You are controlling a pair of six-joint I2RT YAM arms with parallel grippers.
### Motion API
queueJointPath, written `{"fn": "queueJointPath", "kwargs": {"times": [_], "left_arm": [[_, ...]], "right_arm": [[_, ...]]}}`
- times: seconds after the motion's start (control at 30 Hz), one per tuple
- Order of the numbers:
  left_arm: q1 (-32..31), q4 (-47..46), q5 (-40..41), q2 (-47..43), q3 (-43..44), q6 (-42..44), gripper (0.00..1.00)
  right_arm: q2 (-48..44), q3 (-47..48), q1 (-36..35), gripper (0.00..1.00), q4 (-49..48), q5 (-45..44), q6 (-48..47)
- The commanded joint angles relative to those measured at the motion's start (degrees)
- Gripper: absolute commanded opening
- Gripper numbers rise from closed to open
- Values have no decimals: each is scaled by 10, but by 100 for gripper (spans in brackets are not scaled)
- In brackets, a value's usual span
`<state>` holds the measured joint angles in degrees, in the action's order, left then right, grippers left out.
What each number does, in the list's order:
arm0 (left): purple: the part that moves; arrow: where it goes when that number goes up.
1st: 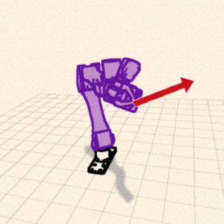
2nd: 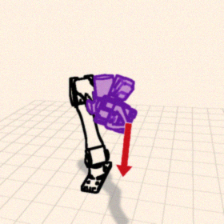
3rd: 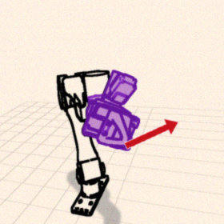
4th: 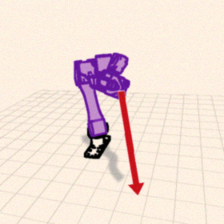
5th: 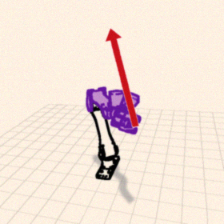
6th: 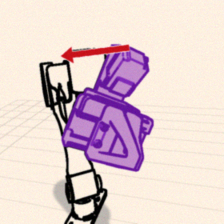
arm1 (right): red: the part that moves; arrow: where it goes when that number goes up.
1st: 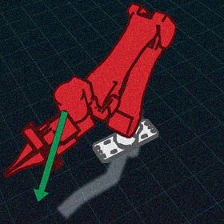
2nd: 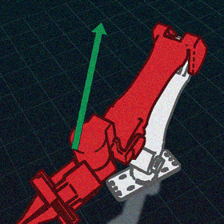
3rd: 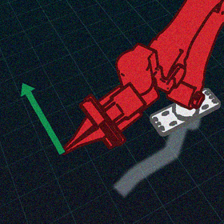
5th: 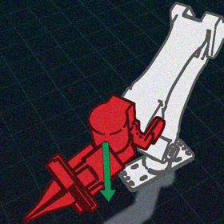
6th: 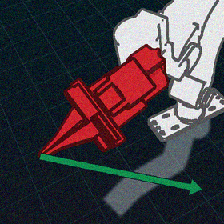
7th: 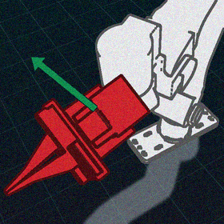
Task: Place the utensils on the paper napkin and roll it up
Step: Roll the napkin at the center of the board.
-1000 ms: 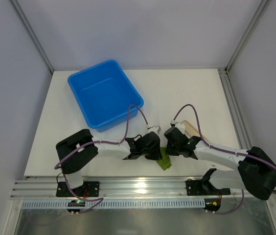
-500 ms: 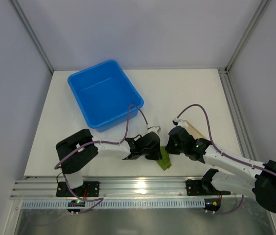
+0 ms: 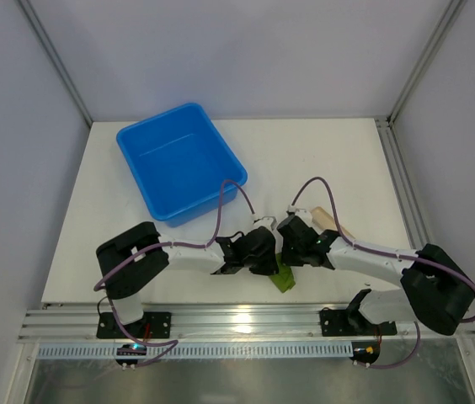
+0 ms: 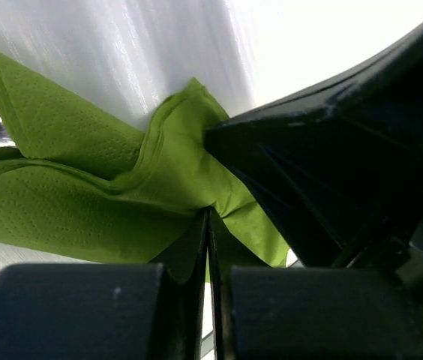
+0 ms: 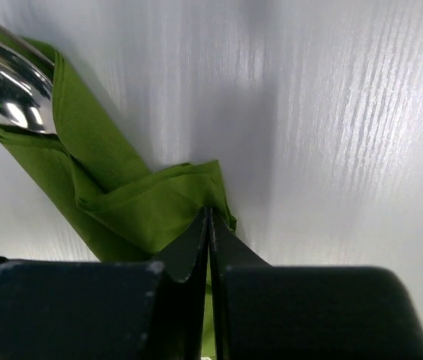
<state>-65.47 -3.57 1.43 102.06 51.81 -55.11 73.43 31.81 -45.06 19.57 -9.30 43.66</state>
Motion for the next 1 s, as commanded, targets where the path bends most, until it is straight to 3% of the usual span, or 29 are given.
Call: {"fn": "queueJointPath", "kwargs": {"times": [0.0, 0.37, 0.97], "left_arm": [[-1, 33, 6, 2, -9, 10, 0], [-2, 34, 16, 1, -19, 6, 0], [-1, 79, 41, -20, 11, 22, 0]], "right_arm": [[44, 24, -3, 4, 32, -64, 11], [42, 20, -3, 4, 83, -133, 49], [11, -12, -18, 4, 73, -111, 64]]}}
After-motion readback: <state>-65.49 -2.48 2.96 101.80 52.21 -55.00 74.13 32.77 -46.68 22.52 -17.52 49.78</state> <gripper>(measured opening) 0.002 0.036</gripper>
